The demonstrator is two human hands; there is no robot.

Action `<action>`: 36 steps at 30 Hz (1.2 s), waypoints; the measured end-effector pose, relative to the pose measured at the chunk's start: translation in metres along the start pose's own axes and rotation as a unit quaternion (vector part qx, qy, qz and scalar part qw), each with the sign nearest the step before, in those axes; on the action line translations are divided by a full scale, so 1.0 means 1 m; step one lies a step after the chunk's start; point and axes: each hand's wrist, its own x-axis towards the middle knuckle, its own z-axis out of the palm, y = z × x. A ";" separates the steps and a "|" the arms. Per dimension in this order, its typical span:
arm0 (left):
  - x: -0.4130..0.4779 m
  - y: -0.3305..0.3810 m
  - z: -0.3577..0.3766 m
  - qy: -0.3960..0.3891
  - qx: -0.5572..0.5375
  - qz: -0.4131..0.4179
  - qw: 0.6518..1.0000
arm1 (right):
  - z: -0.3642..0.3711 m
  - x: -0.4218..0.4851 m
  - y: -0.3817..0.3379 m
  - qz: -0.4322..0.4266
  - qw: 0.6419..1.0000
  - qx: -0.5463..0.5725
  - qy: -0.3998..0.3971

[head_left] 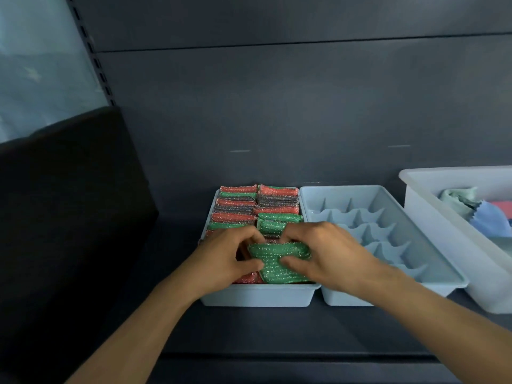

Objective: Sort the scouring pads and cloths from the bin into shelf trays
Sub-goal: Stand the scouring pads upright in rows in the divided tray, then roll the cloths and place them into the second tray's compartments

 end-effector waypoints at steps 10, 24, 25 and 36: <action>0.001 0.007 0.003 -0.045 0.088 0.022 0.995 | 0.026 -0.011 0.020 0.020 0.996 -0.058 -0.061; 0.088 0.116 0.063 -0.008 -0.031 0.109 0.993 | -0.074 -0.049 0.190 0.214 0.957 0.086 0.176; 0.097 0.124 0.071 -0.019 -0.040 0.115 0.992 | -0.082 -0.056 0.214 0.243 0.956 0.052 0.159; 0.159 0.196 0.117 -0.017 -0.174 0.151 0.973 | -0.102 -0.109 0.346 0.324 0.885 -0.206 -0.264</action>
